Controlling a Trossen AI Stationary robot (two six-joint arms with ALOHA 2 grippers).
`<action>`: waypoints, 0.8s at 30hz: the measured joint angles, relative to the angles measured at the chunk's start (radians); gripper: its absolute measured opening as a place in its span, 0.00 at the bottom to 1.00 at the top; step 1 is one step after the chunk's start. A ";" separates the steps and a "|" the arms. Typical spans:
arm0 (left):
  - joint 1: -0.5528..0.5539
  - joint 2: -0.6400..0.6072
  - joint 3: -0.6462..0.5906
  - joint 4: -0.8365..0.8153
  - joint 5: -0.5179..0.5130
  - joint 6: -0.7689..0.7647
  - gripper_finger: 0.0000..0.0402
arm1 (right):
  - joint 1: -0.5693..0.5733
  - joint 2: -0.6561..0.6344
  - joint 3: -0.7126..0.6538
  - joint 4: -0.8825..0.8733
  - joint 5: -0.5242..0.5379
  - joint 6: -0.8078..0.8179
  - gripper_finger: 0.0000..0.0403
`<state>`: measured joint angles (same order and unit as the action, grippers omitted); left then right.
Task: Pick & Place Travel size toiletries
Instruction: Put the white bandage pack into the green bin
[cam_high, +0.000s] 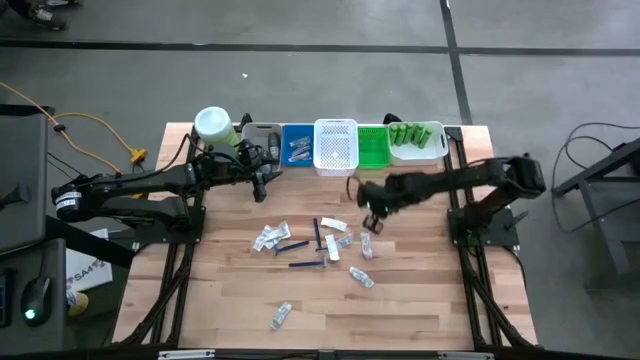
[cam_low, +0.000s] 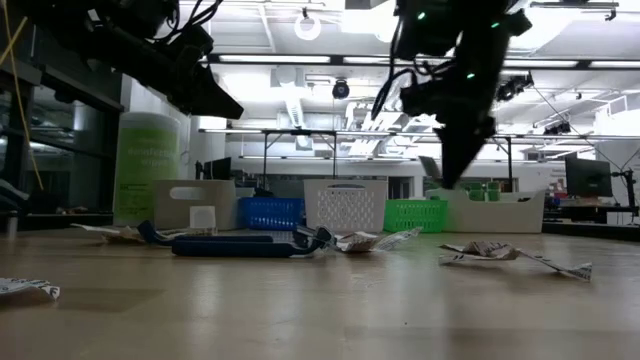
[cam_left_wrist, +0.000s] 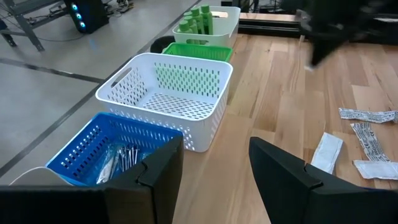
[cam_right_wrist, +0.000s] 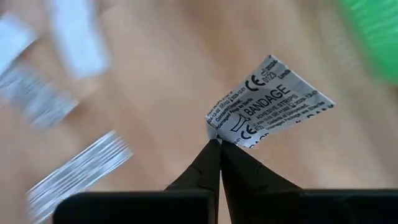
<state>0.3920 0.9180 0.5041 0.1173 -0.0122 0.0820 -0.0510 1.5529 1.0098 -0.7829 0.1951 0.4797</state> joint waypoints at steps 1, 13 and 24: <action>0.000 0.000 0.000 0.000 0.000 0.000 0.46 | -0.033 0.000 0.008 0.000 0.012 -0.032 0.01; 0.000 0.000 0.000 -0.001 -0.018 0.000 0.46 | -0.356 -0.001 0.031 0.173 0.068 -0.270 0.01; 0.000 0.000 0.000 -0.007 -0.024 0.000 0.46 | -0.511 0.051 0.031 0.297 0.042 -0.431 0.01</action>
<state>0.3923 0.9180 0.5041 0.1104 -0.0363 0.0822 -0.5625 1.6035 1.0409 -0.4854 0.2367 0.0490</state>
